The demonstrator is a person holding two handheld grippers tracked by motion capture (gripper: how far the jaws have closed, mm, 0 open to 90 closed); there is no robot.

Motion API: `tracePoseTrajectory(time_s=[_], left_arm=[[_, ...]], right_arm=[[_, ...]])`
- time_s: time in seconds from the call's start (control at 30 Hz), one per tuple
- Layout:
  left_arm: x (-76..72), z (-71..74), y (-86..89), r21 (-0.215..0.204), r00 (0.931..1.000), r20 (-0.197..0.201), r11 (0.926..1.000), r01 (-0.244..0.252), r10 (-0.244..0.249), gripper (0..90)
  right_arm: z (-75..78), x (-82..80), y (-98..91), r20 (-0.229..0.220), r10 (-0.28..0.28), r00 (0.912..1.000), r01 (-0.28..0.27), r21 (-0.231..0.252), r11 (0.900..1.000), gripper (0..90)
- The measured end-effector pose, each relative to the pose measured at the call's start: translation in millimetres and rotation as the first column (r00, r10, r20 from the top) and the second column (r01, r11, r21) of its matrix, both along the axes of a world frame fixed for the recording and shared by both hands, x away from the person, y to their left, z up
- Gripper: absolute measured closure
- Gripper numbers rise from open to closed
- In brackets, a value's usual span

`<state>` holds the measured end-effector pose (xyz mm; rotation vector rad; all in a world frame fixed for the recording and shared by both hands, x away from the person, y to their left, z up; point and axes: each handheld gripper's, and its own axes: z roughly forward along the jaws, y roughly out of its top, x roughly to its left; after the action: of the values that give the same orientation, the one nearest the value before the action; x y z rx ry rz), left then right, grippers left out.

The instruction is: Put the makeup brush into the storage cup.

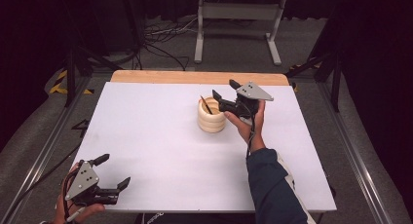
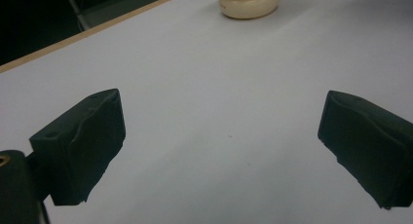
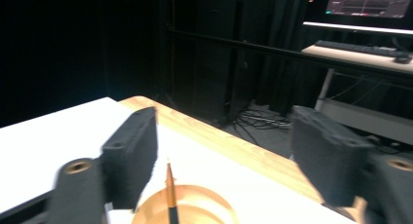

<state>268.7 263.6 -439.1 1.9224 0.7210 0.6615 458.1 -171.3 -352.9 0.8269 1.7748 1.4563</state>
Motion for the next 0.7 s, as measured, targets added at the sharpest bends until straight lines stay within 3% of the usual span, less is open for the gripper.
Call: tracePoseTrajectory(time_s=[0.27,0.4,0.7], left_arm=[[-0.3,0.1,0.0,0.003,1.0,0.002,1.0,-0.001,0.001,4.2],[-0.2,0.0,-0.2,0.007,1.0,0.003,1.0,-0.002,0.002,4.2],[-0.2,-0.2,-0.2,0.012,1.0,0.004,0.9999,-0.006,0.006,4.2]], right_arm=[[3.3,-4.6,-1.1,0.016,-0.029,0.9995,0.029,-0.024,0.9993,12.3],[5.5,-8.6,-2.6,0.018,-0.05,0.9986,0.051,-0.038,0.998,10.9],[7.7,-15.1,-5.1,0.019,-0.042,0.999,0.043,-0.066,0.9969,8.8]])
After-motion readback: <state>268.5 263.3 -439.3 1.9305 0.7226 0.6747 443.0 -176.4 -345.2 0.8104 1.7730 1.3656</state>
